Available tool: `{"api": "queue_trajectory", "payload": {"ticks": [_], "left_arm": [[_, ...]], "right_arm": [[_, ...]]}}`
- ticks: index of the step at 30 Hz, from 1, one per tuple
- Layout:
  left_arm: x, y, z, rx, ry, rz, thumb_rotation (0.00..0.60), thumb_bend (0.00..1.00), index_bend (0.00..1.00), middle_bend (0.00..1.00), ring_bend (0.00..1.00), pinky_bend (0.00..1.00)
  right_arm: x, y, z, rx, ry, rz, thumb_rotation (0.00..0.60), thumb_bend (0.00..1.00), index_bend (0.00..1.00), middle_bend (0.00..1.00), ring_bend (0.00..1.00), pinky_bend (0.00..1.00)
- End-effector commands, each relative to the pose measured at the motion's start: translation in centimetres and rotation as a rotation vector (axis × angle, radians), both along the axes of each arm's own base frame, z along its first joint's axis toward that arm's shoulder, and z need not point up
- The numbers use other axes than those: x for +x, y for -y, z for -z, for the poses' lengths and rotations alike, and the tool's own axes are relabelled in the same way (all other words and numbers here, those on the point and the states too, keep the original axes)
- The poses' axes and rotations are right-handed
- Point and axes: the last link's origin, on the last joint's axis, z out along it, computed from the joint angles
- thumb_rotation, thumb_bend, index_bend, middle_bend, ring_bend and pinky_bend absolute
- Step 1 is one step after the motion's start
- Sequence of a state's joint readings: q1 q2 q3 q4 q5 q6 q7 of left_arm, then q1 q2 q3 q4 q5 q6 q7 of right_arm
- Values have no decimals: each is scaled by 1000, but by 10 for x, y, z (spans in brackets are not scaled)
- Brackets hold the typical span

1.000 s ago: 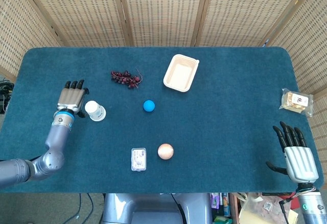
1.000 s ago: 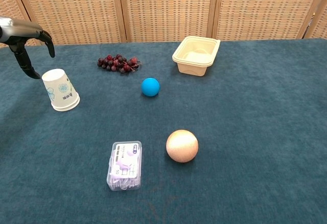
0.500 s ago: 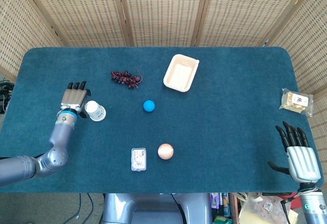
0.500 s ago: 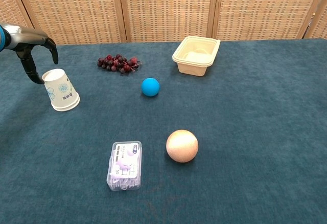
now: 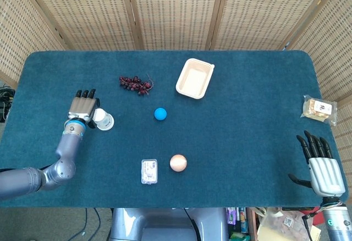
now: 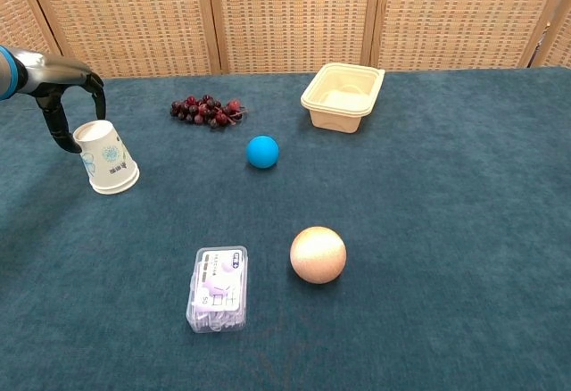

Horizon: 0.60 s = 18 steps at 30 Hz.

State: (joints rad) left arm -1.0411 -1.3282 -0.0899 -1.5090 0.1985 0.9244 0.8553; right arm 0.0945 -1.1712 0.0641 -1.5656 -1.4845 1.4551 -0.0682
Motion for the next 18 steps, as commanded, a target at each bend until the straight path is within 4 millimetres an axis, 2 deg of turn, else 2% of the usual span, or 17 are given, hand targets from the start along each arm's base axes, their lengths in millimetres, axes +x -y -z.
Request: {"api": "queue_trajectory", "payload": {"ticks": [1,10,18], "left_arm": [[0,0,0,4,10,-2,600,225,354,0,0,0],[-3,-2,1,26,37,-7,600,241,422,0,0,0],[11,0,-14,46,73,42,600,262,427,0,0,0]], "right_arm": [[0,0,0,-2,1,0,600,88,0,0,0,0],[-1,-1,-4,-17,11,-4,600,87,0,0,0,0],[0,-1,-3,-13,5,-6,600,87,0,0,0,0]]}}
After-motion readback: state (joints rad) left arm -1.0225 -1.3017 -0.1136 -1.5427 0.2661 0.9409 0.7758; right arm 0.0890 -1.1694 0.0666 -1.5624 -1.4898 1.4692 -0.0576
